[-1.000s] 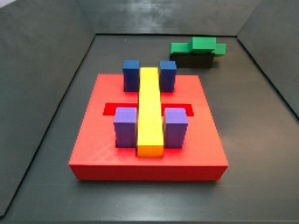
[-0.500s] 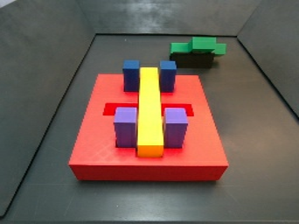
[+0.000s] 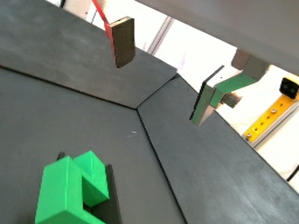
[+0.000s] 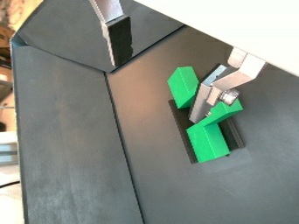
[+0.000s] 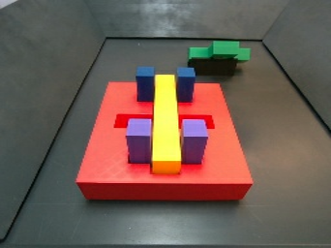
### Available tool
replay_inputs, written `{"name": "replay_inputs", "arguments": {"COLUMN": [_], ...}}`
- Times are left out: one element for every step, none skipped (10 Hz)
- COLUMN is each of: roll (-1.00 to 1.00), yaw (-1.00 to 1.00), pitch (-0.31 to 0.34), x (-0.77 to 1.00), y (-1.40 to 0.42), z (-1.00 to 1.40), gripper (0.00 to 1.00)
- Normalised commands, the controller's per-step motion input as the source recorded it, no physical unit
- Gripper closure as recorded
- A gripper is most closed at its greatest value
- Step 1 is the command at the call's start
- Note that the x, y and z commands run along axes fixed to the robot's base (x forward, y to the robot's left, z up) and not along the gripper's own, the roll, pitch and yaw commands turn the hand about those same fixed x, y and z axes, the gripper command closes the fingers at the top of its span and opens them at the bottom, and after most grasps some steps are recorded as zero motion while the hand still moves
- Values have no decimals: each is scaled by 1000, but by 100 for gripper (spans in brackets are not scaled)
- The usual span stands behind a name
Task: Pick up the green object. Move up. Place the green object on the fixture. Regrasp the green object. Move to above the board. Insert the green object.
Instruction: Regrasp the green object.
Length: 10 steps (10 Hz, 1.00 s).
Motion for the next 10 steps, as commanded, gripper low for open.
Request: {"name": "replay_inputs", "arguments": {"roll": [120,106,83,49,23,329,660,506,303,231], "yaw": [0,0,0,0,0,-149,-303,-451,-637,-657], "pitch": [-197,-197,-214,-189,-197,-29,229,566,709,720], "x": [540,560,551,491,480,406,349,0,-94,-69], "y": [0,0,0,0,0,-209,-374,-303,-297,-277], "z": [-269,-271,-274,-174,-166,-237,-131,-157,-223,-243], "gripper": [0,0,0,0,0,0,0,0,0,0]}}
